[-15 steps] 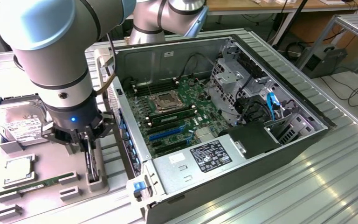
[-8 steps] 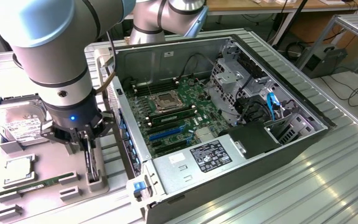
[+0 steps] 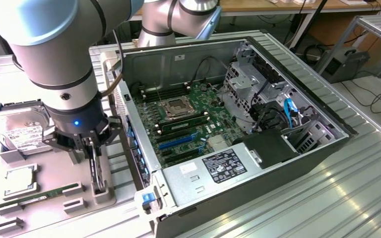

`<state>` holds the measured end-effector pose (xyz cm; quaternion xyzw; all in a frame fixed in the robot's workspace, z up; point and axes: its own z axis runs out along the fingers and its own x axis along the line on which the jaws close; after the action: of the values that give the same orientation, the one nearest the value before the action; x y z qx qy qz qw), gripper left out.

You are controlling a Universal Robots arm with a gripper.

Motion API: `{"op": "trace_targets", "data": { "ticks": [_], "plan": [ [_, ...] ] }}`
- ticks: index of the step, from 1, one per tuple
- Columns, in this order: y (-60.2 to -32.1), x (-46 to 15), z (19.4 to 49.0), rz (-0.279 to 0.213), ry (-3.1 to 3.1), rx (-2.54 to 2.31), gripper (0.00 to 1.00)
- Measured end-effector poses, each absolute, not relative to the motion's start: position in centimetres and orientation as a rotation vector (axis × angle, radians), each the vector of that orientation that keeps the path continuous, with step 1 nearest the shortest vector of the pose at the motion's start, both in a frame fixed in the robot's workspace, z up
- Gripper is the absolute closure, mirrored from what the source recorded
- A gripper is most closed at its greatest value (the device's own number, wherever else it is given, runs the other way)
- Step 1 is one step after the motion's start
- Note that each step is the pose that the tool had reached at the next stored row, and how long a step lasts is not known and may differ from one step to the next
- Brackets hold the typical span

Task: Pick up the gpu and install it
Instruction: 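Pick up the gpu and move the gpu toward the slot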

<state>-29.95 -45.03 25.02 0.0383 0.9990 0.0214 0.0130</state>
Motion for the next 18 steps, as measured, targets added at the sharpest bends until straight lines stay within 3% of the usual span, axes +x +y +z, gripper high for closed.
{"op": "trace_targets", "data": {
  "ticks": [18],
  "plan": [
    [-44.9,-29.9,26.1,0.067,3.112,0.119,0.74]
  ]
}}
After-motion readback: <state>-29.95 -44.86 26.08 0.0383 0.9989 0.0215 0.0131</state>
